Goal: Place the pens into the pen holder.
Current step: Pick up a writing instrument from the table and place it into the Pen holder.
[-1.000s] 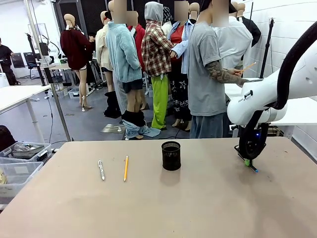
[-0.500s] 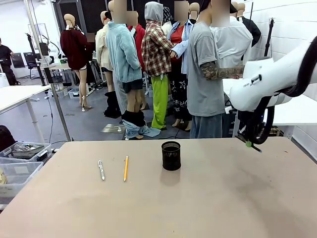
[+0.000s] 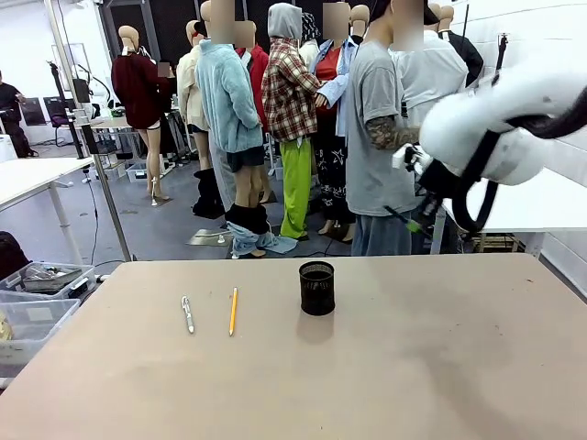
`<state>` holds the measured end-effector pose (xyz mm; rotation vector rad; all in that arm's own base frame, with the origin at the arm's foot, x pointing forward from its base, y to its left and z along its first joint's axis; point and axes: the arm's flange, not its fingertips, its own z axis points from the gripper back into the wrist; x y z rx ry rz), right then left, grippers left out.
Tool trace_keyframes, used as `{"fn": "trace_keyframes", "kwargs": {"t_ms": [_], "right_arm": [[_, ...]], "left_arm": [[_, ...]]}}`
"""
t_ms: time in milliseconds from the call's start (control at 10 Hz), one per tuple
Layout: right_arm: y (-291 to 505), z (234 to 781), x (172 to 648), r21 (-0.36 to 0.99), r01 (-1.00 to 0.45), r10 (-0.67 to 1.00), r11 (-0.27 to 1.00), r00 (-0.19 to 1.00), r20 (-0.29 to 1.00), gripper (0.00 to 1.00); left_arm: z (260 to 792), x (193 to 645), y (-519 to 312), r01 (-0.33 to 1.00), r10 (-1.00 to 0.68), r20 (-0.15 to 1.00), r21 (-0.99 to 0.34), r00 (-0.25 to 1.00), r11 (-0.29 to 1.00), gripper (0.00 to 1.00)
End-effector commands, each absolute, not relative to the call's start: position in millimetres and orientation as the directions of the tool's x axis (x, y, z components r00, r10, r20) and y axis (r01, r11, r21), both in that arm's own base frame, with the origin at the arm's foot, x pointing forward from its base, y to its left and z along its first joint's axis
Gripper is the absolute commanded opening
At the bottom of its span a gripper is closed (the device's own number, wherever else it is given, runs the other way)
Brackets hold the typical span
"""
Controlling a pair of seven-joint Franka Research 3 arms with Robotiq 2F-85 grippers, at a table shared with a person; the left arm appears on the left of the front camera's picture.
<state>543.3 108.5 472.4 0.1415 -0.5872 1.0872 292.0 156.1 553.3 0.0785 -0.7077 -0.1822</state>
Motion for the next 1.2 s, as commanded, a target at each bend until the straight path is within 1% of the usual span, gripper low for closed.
{"fn": "trace_keyframes", "kwargs": {"t_ms": [0, 100, 200, 400, 500, 600, 700, 800, 900, 1000, 1100], "right_arm": [[107.5, 458.0, 565.9, -0.095, -0.989, 0.704, 0.113, 0.012, 0.710, 0.00], [123.2, 448.5, 580.5, -0.104, -0.994, 0.591, -0.043, -0.109, 0.800, 0.00], [135.4, 439.3, 593.9, -0.099, -0.992, 0.543, -0.074, -0.123, 0.830, 0.00], [156.9, 429.5, 608.9, -0.159, -0.978, 0.401, -0.134, -0.200, 0.894, 0.00], [170.8, 421.1, 611.8, -0.144, -0.971, 0.349, -0.191, -0.204, 0.915, 0.00], [181.3, 411.4, 615.6, -0.055, -0.987, 0.398, -0.150, -0.111, 0.911, 0.00], [165.8, 428.0, 599.7, -0.202, -0.972, 0.388, -0.120, -0.233, 0.892, 0.00], [165.8, 428.0, 599.7, -0.202, -0.972, 0.388, -0.120, -0.233, 0.892, 0.00], [172.8, 407.3, 605.3, -0.152, -0.975, 0.352, -0.163, -0.201, 0.914, 0.00], [188.0, 399.8, 610.8, -0.133, -0.943, 0.304, -0.306, -0.229, 0.925, 0.00], [200.1, 387.5, 617.5, -0.094, -0.911, 0.253, -0.401, -0.209, 0.945, 0.00]], "left_arm": [[553.2, 294.4, 156.6, 0.127, -0.178, 0.650, 0.125, 0.739, 0.984, 1.00], [553.2, 294.4, 156.6, 0.127, -0.178, 0.650, 0.125, 0.739, 0.984, 1.00], [553.2, 294.4, 156.6, 0.127, -0.178, 0.650, 0.125, 0.739, 0.984, 1.00], [553.2, 294.4, 156.6, 0.127, -0.178, 0.650, 0.125, 0.739, 0.984, 1.00], [553.2, 294.4, 156.6, 0.127, -0.178, 0.650, 0.125, 0.739, 0.984, 1.00], [553.2, 294.4, 156.6, 0.127, -0.178, 0.650, 0.125, 0.739, 0.984, 1.00], [553.2, 294.4, 156.6, 0.127, -0.178, 0.650, 0.125, 0.739, 0.984, 1.00], [553.2, 294.4, 156.6, 0.127, -0.178, 0.650, 0.125, 0.739, 0.984, 1.00], [553.2, 294.4, 156.6, 0.127, -0.178, 0.650, 0.125, 0.739, 0.984, 1.00], [553.2, 294.4, 156.6, 0.127, -0.178, 0.650, 0.125, 0.739, 0.984, 1.00], [553.2, 294.4, 156.6, 0.127, -0.178, 0.650, 0.125, 0.739, 0.984, 1.00]]}}
